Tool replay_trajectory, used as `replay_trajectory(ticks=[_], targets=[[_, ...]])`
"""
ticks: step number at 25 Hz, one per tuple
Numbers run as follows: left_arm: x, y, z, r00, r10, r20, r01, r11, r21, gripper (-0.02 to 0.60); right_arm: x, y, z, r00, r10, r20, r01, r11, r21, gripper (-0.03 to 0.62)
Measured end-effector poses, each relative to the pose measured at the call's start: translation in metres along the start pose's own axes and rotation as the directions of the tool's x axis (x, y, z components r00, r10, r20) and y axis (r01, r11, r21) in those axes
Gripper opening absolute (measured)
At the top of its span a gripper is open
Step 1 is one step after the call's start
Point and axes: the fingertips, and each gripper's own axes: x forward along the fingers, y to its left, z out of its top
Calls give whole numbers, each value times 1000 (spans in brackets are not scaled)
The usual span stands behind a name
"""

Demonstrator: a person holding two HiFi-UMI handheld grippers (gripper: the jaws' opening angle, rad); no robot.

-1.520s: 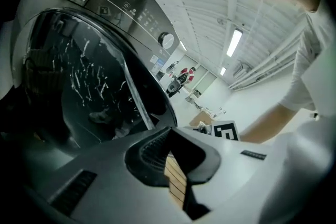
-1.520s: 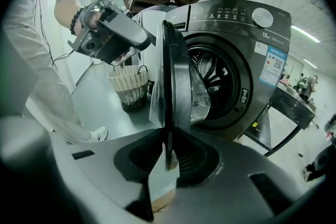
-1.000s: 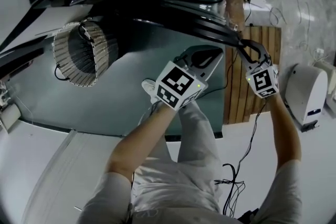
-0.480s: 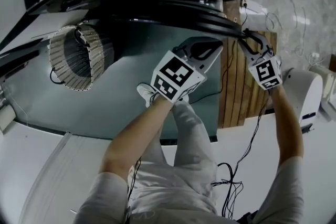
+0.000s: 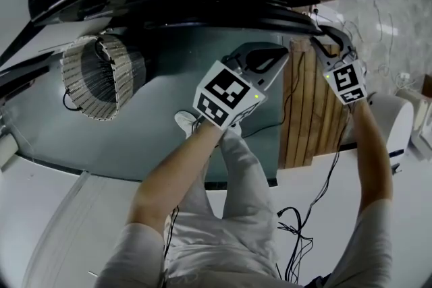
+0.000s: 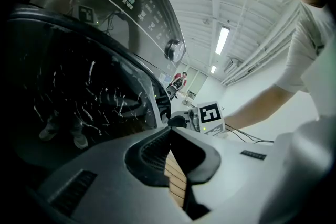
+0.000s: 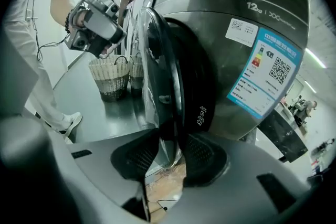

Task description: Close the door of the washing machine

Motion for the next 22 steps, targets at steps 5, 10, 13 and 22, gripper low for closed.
replay_trajectory(ticks=[5,10,13,22], targets=[[-1,9,1,1000,16,7,-16,1000,-4,2,8,-17,4,1000,-16,-8,16,1000,2,131],[3,17,7,999,28,27,-28,1000,0,3,14,-29,7,1000,-26,-4,26,1000,14,137],[6,20,13,999,28,36,-28,1000,1,3,17,-34,9,999,-33,-4,33,999,18,139],[9,22,14,999,29,44,-29,1000,-5,2,20,-41,11,1000,-13,-4,13,1000,22,151]])
